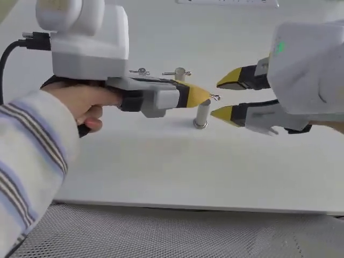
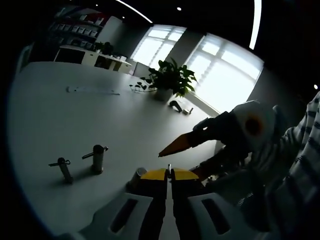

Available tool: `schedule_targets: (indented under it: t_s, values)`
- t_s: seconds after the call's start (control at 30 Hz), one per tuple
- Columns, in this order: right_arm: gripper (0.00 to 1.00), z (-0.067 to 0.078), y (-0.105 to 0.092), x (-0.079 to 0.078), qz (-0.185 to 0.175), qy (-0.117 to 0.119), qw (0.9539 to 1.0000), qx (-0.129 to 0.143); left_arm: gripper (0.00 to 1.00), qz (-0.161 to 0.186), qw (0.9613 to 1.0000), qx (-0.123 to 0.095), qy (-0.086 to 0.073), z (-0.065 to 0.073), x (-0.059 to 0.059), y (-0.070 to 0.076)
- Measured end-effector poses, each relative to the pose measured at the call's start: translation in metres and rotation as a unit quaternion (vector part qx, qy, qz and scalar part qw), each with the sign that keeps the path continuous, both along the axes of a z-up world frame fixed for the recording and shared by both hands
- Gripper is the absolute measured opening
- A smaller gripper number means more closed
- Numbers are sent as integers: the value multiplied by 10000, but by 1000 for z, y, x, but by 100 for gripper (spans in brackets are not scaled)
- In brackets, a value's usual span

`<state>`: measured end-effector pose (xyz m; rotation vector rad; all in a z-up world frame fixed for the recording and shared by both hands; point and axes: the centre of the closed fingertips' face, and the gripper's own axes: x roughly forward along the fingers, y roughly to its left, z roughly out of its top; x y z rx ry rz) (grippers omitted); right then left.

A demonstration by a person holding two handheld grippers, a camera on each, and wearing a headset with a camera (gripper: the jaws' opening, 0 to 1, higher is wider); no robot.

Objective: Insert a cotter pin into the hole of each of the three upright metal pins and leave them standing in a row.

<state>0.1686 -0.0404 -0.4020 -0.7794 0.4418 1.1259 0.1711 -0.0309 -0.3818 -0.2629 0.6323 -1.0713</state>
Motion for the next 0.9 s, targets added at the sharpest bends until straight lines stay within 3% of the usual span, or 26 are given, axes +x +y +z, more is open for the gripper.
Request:
schedule_targets:
  t_s: [0.07, 0.13, 0.2, 0.27, 0.37, 0.47, 0.57, 0.7, 0.9]
  values:
    - [21, -2, -3, 0, -89, 188, 9997, 126, 0, -102, 9998, 96, -156, -1, -2, 0]
    - [21, -5, -5, 0, -137, 454, 9986, 227, 0, -374, 9974, 327, -526, -4, -7, 1]
    - [20, -6, -4, -4, -117, 712, 9966, 408, 0, -521, 9952, 312, -769, 0, -11, -1]
    - [19, -5, -4, -6, -126, 834, 9951, 508, 0, -596, 9937, 356, -878, 1, -15, -2]
    - [14, -6, -3, -10, -98, 1133, 9912, 680, 0, -914, 9850, 579, -1344, 4, -22, -5]
    - [9, -5, -3, -10, -66, 1149, 9904, 763, 0, -1048, 9804, 707, -1512, 6, -26, -6]
    - [10, 1, 4, -16, -16, 1407, 9842, 1077, 0, -1220, 9748, 760, -1707, 11, -31, -11]
    - [9, 2, 6, -19, 74, 1382, 9851, 1024, 0, -1481, 9653, 809, -1991, 17, -39, -18]
    - [0, 2, 12, -33, 231, 1576, 9815, 1065, 0, -1655, 9588, 939, -2111, 17, -41, -21]
